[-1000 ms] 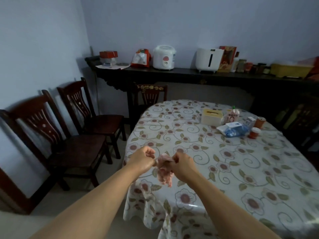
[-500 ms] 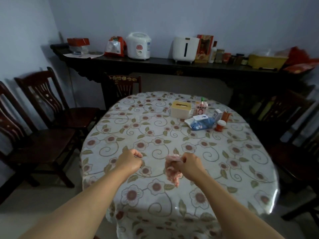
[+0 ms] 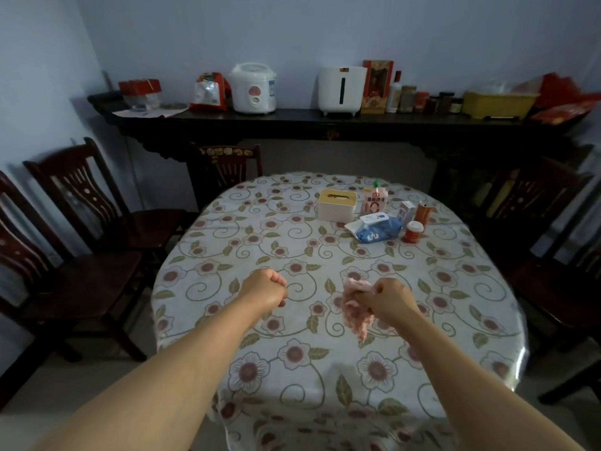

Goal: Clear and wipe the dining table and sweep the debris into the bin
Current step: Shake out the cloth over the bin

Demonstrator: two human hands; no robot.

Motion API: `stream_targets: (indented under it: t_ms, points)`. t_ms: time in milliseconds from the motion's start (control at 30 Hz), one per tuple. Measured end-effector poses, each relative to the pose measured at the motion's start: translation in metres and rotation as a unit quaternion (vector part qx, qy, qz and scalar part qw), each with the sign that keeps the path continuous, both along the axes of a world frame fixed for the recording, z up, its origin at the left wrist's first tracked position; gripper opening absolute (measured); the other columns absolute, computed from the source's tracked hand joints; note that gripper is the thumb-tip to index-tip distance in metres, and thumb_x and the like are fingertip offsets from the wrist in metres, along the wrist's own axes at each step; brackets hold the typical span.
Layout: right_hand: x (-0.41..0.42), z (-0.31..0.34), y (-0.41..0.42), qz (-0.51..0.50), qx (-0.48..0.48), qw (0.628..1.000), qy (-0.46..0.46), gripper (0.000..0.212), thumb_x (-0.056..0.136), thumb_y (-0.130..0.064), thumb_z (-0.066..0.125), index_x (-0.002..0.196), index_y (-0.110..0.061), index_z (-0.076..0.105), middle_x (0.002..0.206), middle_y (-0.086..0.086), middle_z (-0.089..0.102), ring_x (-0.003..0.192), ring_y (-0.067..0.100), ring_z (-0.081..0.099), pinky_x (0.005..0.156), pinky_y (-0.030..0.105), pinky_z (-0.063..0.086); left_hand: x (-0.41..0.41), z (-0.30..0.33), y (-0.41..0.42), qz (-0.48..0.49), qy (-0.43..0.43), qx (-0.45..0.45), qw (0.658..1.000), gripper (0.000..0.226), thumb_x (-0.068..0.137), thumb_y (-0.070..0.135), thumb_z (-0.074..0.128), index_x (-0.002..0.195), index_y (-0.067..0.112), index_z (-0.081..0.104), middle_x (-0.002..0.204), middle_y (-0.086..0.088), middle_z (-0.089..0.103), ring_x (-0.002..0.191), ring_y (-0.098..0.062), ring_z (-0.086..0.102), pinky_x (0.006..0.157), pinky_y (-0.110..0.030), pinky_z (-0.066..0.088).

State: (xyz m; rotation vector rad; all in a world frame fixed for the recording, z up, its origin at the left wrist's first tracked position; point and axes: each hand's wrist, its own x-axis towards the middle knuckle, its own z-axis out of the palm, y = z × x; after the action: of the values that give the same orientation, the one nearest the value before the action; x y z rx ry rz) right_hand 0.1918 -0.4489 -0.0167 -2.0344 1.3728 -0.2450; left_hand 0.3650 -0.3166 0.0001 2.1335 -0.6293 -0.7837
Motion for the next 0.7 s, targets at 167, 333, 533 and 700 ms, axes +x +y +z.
stream_targets:
  t_ms: [167,333,533,700]
  points:
    - [-0.007,-0.003,0.011,-0.032,0.017,0.999,-0.003,0.026,0.084,-0.033,0.062,0.067,-0.015,0.052,0.066,-0.001,0.054,0.056,0.009,0.047,0.044,0.018,0.032,0.005,-0.010,-0.002,-0.025,0.009,0.014,1.000,0.017,0.087,0.007,0.052,0.081,0.022,0.058,0.091,0.002,0.068,0.071,-0.008,0.066,0.052,-0.022,0.041]
    - [-0.028,-0.011,0.019,-0.041,0.024,0.998,0.046,0.025,0.089,-0.033,0.054,0.084,-0.008,0.055,0.083,0.008,0.053,0.077,0.019,0.048,0.062,0.026,0.038,-0.008,-0.027,-0.016,-0.071,0.034,0.031,0.996,0.016,0.088,0.006,0.052,0.081,0.020,0.058,0.087,0.001,0.068,0.070,-0.010,0.066,0.055,-0.023,0.042]
    - [-0.077,-0.022,0.011,-0.102,0.043,0.993,0.031,0.026,0.089,-0.032,0.055,0.086,-0.006,0.059,0.078,0.005,0.056,0.070,0.015,0.053,0.059,0.022,0.044,-0.049,-0.044,-0.044,-0.133,0.051,0.038,0.989,0.013,0.086,0.004,0.054,0.084,0.016,0.059,0.085,-0.003,0.069,0.073,-0.014,0.067,0.051,-0.023,0.039]
    - [-0.135,-0.036,-0.017,-0.152,0.066,0.986,-0.009,0.024,0.076,-0.027,0.073,0.069,-0.017,0.052,0.065,-0.005,0.053,0.055,0.004,0.047,0.037,0.012,0.033,-0.097,-0.058,-0.075,-0.174,0.070,0.048,0.981,0.014,0.088,0.008,0.053,0.083,0.021,0.058,0.088,-0.001,0.069,0.077,-0.013,0.068,0.060,-0.025,0.045]
